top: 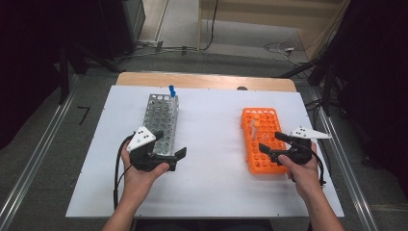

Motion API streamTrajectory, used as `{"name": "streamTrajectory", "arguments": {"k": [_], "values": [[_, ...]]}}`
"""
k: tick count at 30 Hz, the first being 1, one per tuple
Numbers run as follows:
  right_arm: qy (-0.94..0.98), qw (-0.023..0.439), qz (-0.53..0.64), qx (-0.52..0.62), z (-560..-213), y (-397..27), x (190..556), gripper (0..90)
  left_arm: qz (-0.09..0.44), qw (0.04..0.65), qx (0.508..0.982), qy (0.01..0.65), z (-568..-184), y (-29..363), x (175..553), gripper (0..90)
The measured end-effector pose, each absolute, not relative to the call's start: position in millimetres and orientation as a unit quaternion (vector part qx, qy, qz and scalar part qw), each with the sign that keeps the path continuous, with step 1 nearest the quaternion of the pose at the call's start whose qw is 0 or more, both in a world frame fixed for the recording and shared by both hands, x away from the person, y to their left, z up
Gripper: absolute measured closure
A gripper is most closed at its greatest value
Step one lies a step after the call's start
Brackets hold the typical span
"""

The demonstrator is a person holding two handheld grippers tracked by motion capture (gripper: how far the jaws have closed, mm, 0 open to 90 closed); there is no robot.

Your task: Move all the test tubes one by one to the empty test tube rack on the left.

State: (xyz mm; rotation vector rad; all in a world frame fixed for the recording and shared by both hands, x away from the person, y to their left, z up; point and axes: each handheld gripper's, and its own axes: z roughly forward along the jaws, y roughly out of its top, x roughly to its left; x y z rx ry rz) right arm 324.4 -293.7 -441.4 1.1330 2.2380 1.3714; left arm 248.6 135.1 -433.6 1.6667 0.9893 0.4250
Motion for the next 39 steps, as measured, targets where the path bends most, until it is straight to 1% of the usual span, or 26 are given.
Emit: {"name": "streamTrajectory", "arguments": {"k": [2, 4, 14, 22, 24, 28, 32, 35, 39], "values": [[0.774, 0.140, 0.475, 0.393, -443, -292, 328, 13.7, 0.177, 0.548, 0.702, 0.418, -435, 134, 248, 0.0], [0.776, 0.141, 0.470, 0.396, -448, -289, 332, 17.5, 0.176, 0.549, 0.702, 0.418, -435, 134, 248, 0.0], [0.786, 0.151, 0.425, 0.423, -459, -285, 343, 39.9, 0.171, 0.550, 0.704, 0.416, -437, 130, 247, 0.0], [0.807, 0.155, 0.391, 0.414, -462, -277, 340, 55.8, 0.168, 0.547, 0.706, 0.418, -440, 128, 247, 0.0], [0.809, 0.163, 0.387, 0.412, -462, -276, 338, 59.4, 0.167, 0.547, 0.706, 0.417, -440, 128, 247, 0.0], [0.813, 0.172, 0.384, 0.403, -464, -275, 336, 69.4, 0.167, 0.544, 0.709, 0.416, -440, 128, 247, 0.0], [0.813, 0.186, 0.376, 0.405, -463, -273, 334, 73.7, 0.167, 0.546, 0.708, 0.416, -440, 127, 246, 0.0], [0.810, 0.183, 0.379, 0.408, -463, -274, 335, 74.0, 0.166, 0.548, 0.707, 0.415, -440, 127, 246, 0.0], [0.804, 0.192, 0.392, 0.403, -459, -277, 331, 74.0, 0.165, 0.547, 0.709, 0.413, -439, 126, 246, 0.0]]}}
